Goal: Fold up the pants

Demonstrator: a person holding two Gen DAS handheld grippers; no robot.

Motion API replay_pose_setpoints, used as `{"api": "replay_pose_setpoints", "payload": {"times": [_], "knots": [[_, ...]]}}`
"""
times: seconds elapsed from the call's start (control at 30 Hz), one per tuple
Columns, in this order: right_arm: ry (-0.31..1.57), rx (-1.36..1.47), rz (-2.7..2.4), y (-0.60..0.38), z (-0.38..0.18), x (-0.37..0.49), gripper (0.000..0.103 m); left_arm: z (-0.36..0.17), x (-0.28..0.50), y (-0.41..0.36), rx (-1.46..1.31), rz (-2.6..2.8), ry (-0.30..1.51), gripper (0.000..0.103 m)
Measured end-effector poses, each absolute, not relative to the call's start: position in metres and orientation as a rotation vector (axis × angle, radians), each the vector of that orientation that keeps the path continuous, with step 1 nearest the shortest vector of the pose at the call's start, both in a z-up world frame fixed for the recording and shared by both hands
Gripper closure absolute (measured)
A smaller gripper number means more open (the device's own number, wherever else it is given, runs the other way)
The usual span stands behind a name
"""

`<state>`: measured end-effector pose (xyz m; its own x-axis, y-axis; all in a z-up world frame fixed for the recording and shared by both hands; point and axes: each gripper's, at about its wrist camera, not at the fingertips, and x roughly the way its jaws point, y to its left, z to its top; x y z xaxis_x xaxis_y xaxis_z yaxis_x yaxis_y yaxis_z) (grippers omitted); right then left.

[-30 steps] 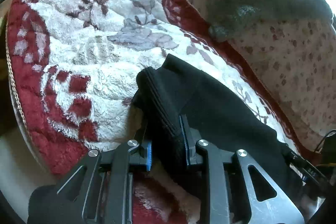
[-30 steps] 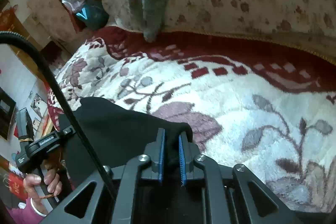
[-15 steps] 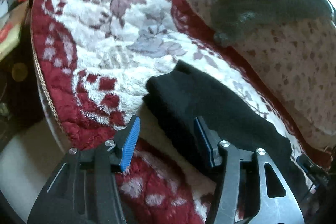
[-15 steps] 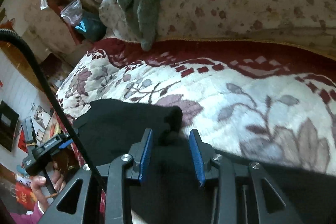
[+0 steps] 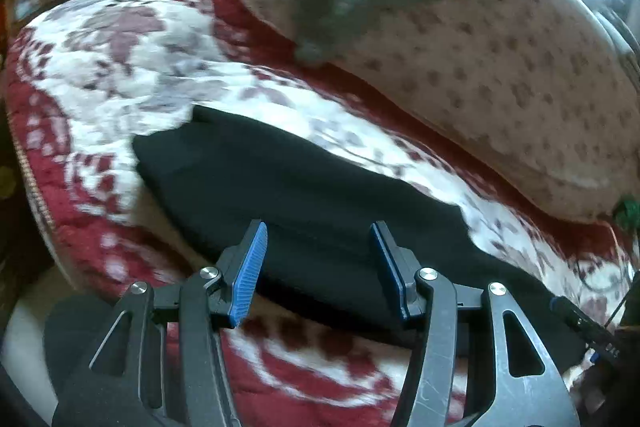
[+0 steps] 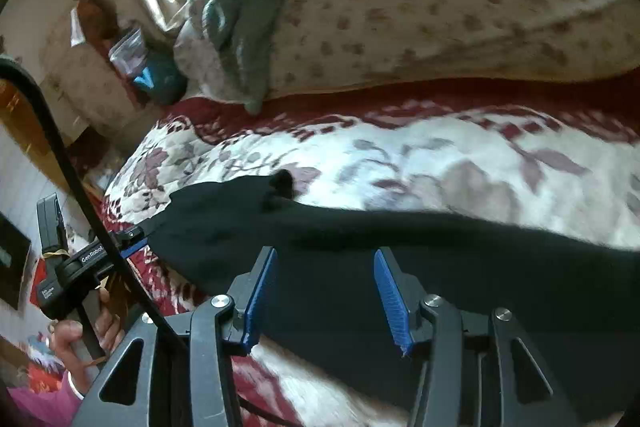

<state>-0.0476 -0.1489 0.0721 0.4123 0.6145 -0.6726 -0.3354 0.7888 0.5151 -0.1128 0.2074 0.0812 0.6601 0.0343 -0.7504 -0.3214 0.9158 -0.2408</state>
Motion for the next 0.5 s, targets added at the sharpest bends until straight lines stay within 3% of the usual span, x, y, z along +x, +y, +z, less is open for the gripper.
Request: {"api": "replay_pose_setpoints", "payload": {"times": [0.5], "knots": [[0.957, 0.412, 0.37, -0.269, 0.068, -0.095, 0.053, 0.06, -0.088, 0.105, -0.244, -0.02, 0.947, 0.05]]}}
